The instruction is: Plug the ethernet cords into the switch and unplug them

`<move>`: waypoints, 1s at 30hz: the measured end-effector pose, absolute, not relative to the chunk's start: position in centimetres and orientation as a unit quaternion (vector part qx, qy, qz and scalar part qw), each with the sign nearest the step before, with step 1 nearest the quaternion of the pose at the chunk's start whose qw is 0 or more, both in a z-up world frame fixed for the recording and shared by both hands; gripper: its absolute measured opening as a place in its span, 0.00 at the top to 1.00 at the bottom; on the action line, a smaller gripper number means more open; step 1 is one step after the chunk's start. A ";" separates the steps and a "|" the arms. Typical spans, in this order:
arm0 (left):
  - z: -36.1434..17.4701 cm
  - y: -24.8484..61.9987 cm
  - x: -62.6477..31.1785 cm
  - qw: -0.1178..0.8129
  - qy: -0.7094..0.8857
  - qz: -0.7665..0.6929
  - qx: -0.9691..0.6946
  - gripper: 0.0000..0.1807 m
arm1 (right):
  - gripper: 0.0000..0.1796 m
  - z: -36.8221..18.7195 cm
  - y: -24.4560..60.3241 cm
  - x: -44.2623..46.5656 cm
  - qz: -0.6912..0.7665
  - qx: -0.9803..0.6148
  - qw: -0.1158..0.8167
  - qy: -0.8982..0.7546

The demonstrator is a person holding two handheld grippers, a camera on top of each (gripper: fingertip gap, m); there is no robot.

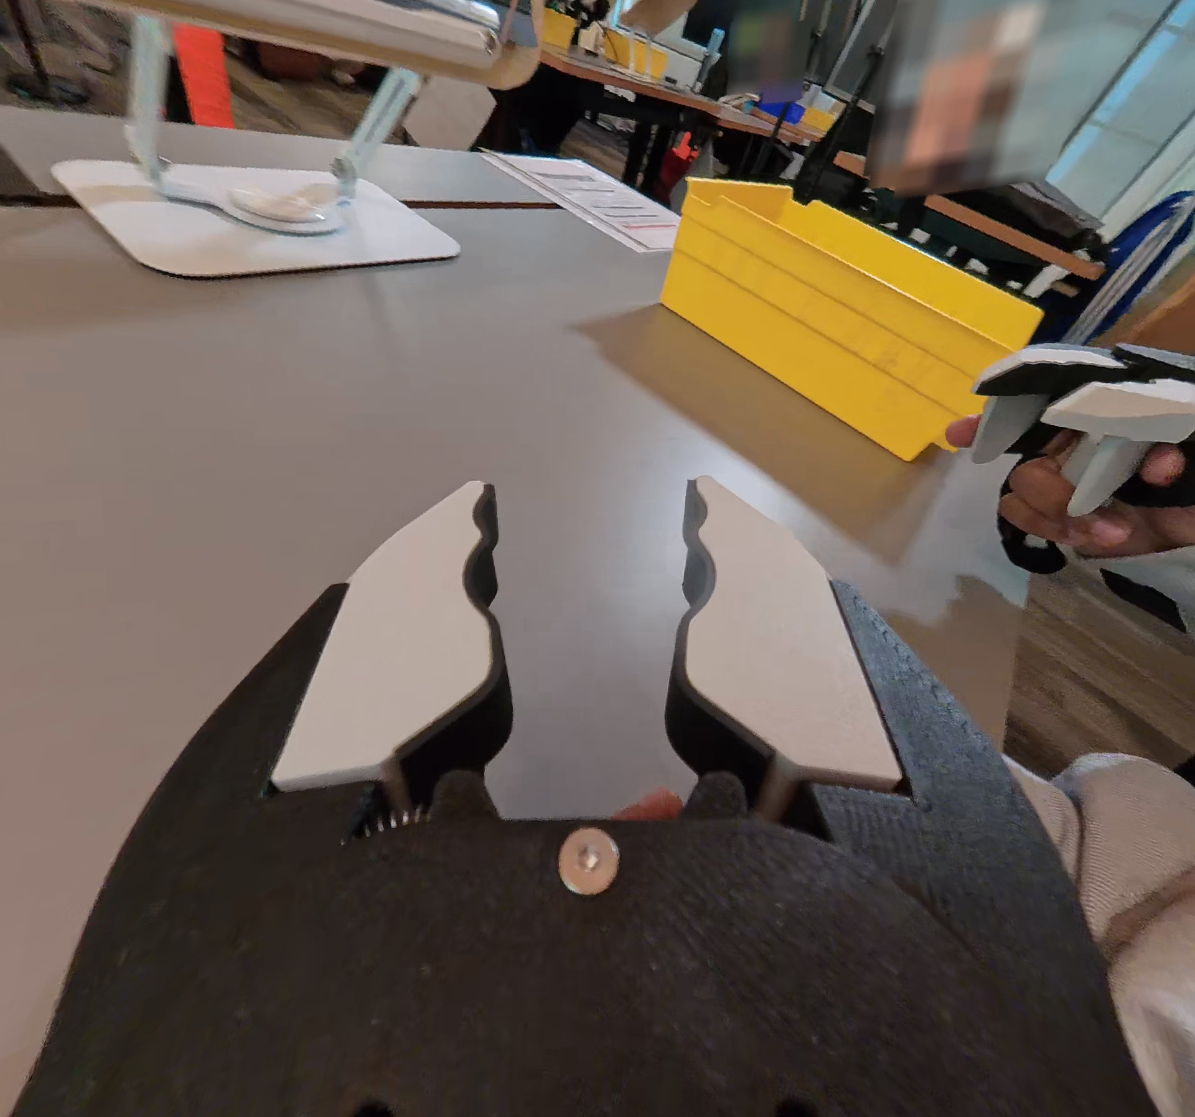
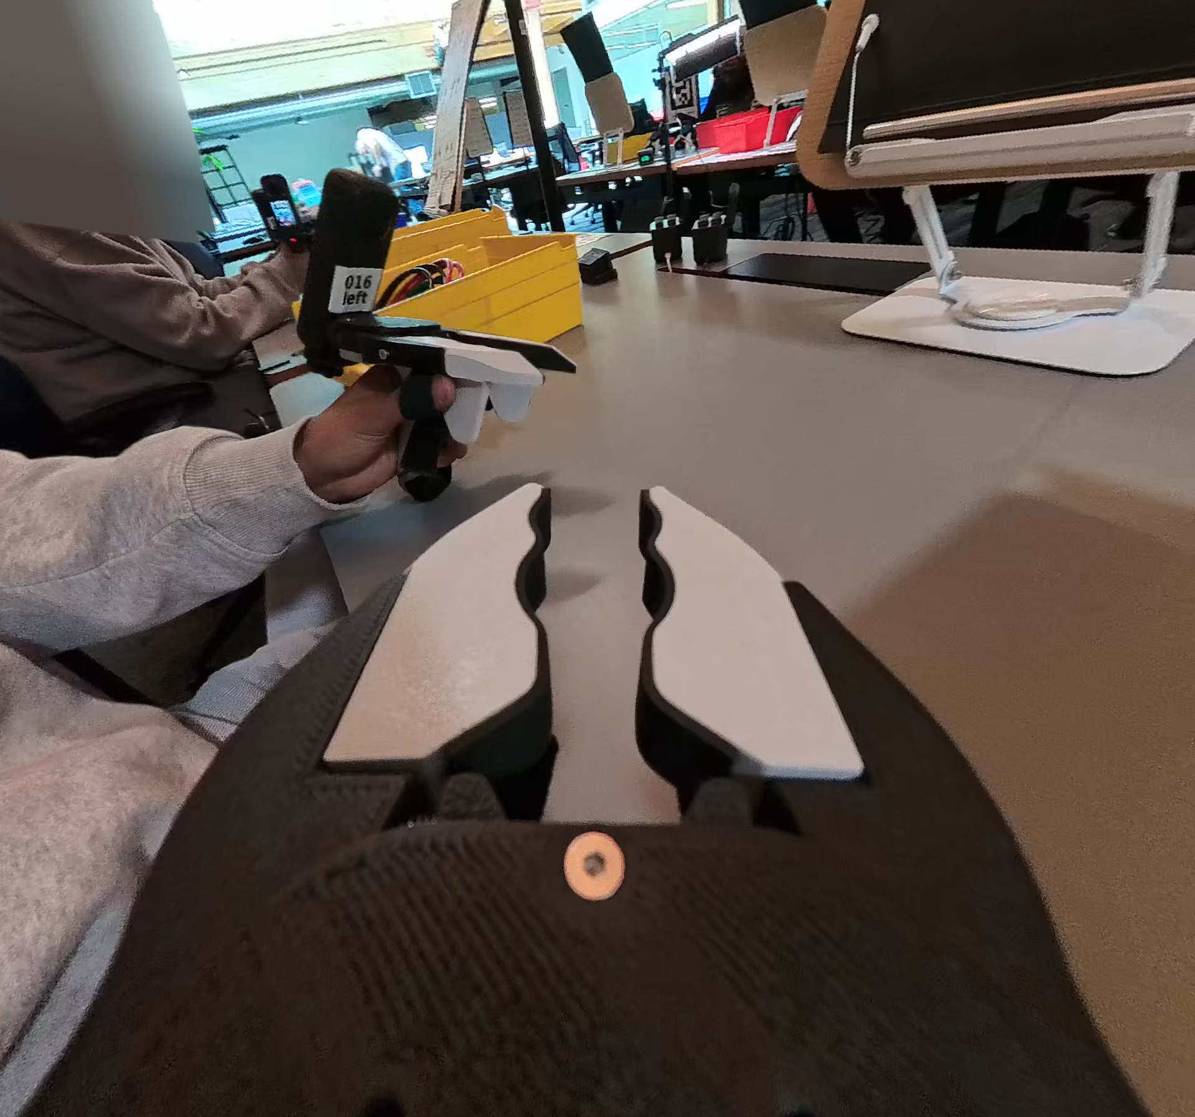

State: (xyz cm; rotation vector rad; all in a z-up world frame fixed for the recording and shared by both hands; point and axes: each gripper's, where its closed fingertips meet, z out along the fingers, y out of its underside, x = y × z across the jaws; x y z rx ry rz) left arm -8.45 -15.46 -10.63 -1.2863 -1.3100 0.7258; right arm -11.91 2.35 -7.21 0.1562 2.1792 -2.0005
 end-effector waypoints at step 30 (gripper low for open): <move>-10.1 -34.0 6.6 0.199 -0.637 0.565 -0.486 0.78 | 0.83 -7.3 -2.4 -10.7 -0.647 0.097 0.298 0.696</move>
